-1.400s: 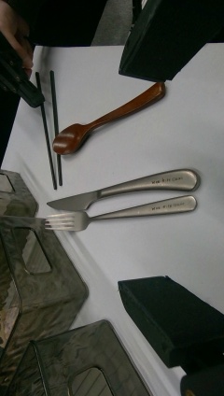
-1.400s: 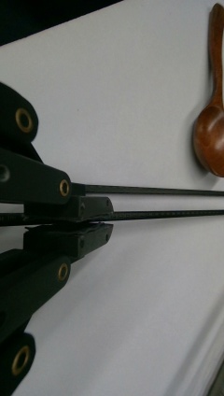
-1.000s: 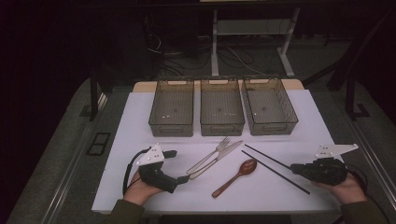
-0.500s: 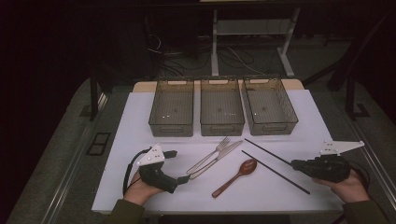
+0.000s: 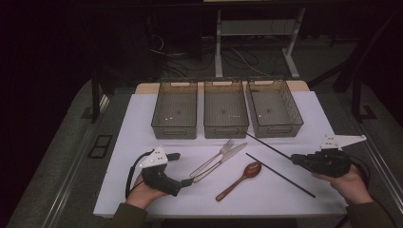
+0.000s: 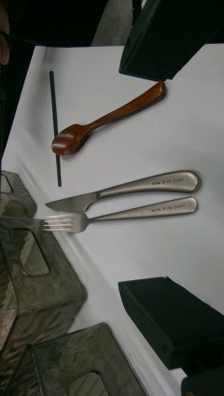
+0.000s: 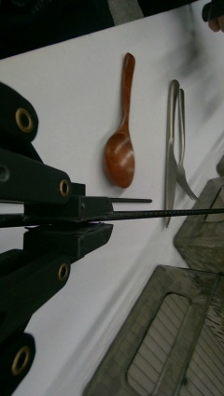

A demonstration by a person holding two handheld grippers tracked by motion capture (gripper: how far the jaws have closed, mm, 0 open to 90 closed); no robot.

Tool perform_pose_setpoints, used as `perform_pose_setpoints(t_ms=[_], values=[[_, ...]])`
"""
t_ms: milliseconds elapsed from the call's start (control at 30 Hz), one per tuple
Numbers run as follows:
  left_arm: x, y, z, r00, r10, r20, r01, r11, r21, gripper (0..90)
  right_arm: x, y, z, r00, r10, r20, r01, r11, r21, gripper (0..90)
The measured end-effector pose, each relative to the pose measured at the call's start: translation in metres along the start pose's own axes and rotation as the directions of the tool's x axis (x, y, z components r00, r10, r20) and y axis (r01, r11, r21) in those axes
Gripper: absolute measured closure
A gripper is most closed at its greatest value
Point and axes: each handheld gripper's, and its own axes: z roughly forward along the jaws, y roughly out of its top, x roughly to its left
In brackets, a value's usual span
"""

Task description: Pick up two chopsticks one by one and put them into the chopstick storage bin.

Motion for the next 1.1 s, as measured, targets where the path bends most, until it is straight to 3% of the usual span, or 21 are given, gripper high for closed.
perform_pose_setpoints(t_ms=[500, 1100], values=[[-0.002, 0.001, 0.003, 0.9999, 0.007, 0.015, -0.007, 1.0000, -0.003, 0.0, 0.000, 0.029, 0.018, 1.0000, 0.006, 0.007, -0.006, 1.000, -0.014, 84.6], [-0.001, 0.000, 0.003, 0.9999, 0.012, 0.008, -0.012, 0.9999, -0.010, 0.0, 0.011, 0.071, 0.050, 1.0000, 0.000, -0.002, 0.000, 1.000, -0.001, 84.6]])
